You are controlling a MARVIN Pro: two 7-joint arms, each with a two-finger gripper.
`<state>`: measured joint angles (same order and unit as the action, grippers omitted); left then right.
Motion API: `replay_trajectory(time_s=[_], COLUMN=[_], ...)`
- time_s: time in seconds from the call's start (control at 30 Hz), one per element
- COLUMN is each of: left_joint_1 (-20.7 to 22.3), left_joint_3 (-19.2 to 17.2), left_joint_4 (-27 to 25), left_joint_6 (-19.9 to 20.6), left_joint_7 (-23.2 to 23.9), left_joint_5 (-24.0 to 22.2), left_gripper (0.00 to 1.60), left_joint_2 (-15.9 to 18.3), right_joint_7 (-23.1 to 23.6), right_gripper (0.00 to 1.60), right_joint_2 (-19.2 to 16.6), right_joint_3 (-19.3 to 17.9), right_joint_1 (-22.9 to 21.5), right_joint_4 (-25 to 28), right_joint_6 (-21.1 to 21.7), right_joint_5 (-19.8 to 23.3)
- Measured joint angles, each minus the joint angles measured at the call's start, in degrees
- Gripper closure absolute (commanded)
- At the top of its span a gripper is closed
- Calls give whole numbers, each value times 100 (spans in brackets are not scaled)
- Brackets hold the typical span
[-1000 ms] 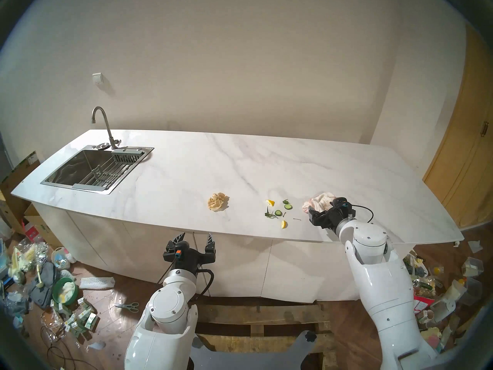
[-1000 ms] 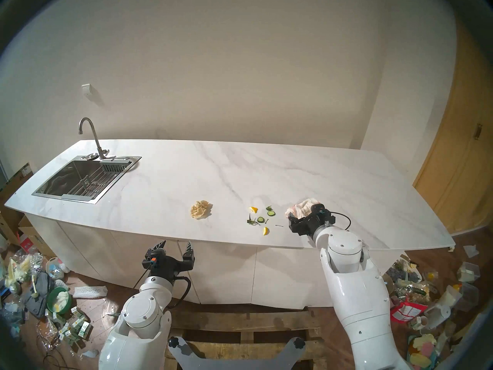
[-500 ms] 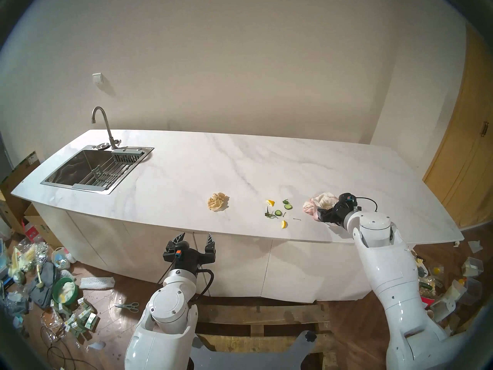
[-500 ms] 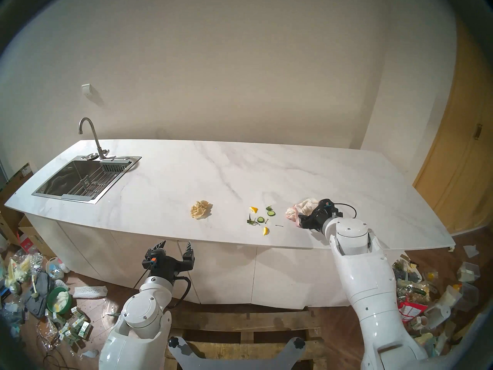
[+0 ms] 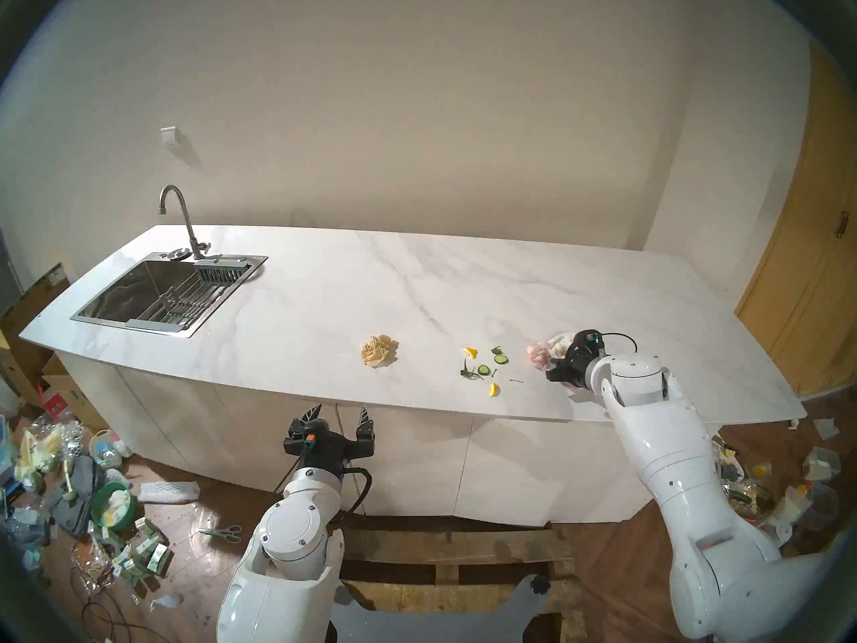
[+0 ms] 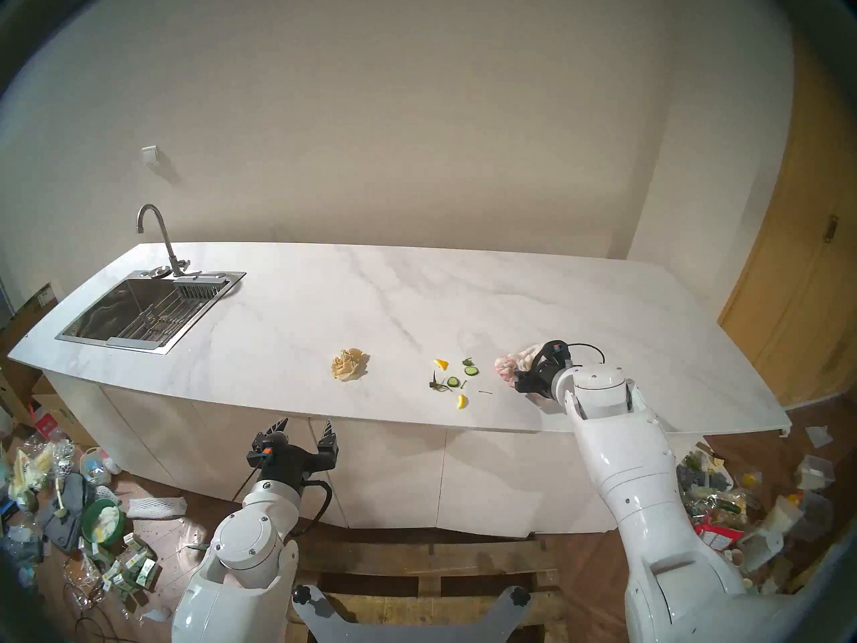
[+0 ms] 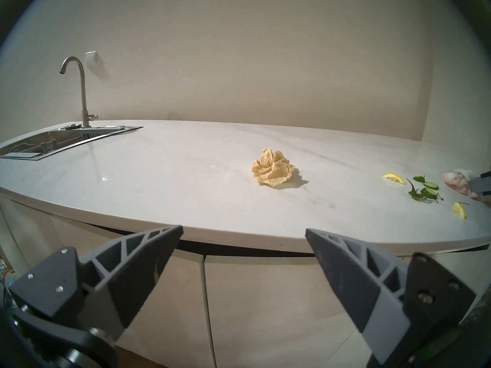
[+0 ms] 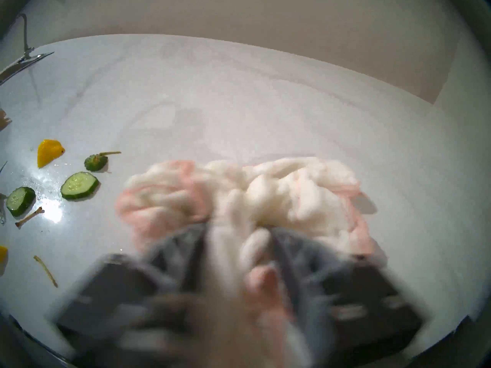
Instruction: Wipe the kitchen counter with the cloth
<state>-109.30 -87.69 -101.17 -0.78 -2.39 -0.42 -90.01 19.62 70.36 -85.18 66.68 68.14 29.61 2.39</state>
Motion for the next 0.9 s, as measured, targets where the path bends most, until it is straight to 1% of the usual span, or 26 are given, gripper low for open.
replay_trajectory(time_s=[0.23,0.27,0.33,0.43,0.5,0.63,0.9], left_joint_1=[-2,-2,-4,-4,-5,-4,-4], left_joint_3=[1,1,1,1,1,1,3], left_joint_4=[-10,-11,-15,-17,-17,-18,-17], left_joint_6=[0,0,0,0,0,0,0], left_joint_7=[0,0,1,1,1,1,1], left_joint_5=[-2,-2,-2,-2,-2,-2,-2], left_gripper=[0,0,0,0,0,0,0], left_joint_2=[2,3,4,4,5,6,7], right_joint_7=[581,636,887,1126,1261,1470,1928], right_gripper=[160,160,160,160,160,160,160], right_joint_2=[-304,-337,-484,-647,-756,-940,-1386], right_joint_3=[575,625,836,990,1052,1052,890], right_joint_1=[-601,-639,-774,-838,-833,-726,-245], right_joint_4=[-524,-554,-641,-669,-635,-463,179], right_joint_6=[43,36,-37,-156,-243,-282,-269], right_joint_5=[-374,-403,-545,-664,-726,-820,-1006])
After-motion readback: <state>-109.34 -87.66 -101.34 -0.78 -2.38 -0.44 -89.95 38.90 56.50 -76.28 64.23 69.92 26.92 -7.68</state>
